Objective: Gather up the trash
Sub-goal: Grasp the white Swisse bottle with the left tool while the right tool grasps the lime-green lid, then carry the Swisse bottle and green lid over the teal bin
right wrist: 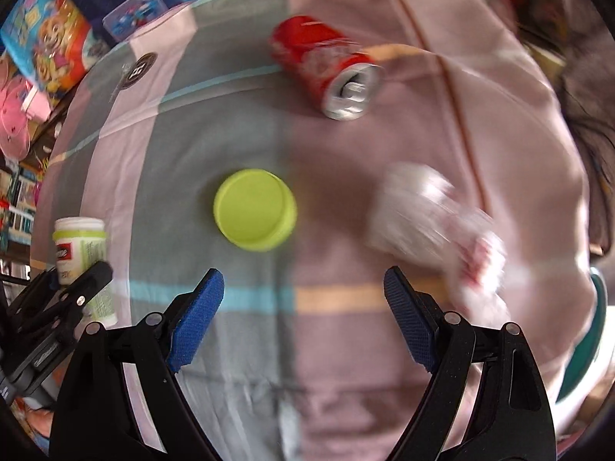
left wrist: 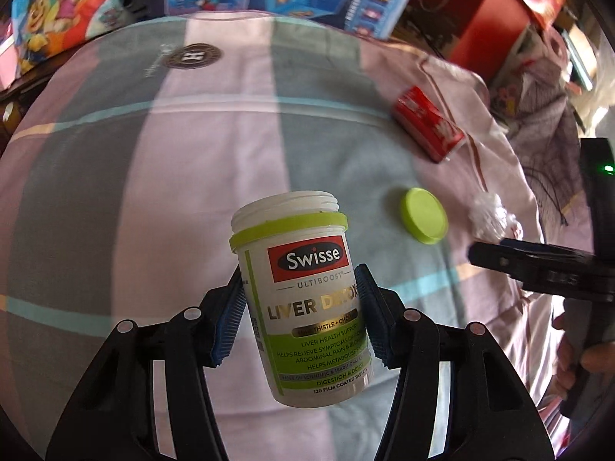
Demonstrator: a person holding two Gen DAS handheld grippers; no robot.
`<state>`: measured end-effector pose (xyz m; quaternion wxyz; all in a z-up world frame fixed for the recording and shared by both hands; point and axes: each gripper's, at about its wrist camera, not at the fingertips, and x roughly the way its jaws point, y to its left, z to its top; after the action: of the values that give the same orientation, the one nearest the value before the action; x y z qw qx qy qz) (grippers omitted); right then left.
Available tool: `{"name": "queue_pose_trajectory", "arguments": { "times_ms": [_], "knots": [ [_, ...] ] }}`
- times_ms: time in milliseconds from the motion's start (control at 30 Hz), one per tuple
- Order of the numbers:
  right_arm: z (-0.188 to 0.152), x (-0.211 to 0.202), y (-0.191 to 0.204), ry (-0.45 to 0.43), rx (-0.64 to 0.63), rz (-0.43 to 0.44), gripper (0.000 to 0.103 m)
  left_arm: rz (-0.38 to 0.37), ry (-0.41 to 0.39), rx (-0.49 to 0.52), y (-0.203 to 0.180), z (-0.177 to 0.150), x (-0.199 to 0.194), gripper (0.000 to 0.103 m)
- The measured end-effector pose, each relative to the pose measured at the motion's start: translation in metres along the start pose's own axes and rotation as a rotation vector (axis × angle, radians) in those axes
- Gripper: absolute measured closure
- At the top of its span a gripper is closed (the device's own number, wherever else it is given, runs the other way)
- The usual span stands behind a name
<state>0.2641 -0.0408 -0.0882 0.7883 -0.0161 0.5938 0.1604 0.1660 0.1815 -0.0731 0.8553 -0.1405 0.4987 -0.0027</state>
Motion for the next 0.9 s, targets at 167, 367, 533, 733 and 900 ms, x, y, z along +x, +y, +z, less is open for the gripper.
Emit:
{"name": "queue_pose_trajectory", "arguments": {
  "times_ms": [167,367,533,733,900],
  "knots": [
    [0.019,0.025,0.021,-0.003,-0.030,-0.020,0.021,0.002,0.011,-0.025,0.025,0.003,0.001,0.046],
    [0.024,0.039,0.038,-0.041,-0.101,-0.078,0.042,-0.008,0.023,-0.035,0.033,0.006,0.005,0.046],
    [0.021,0.030,0.041,-0.052,-0.128,-0.067,0.050,-0.017,0.024,-0.021,0.023,0.008,0.006,0.046],
    [0.006,-0.006,0.012,-0.093,-0.050,-0.018,0.050,-0.036,0.018,0.047,-0.009,0.008,0.002,0.046],
    [-0.011,-0.039,-0.019,-0.136,0.005,0.006,0.050,-0.050,0.015,0.107,-0.047,0.004,-0.002,0.046]
  ]
}}
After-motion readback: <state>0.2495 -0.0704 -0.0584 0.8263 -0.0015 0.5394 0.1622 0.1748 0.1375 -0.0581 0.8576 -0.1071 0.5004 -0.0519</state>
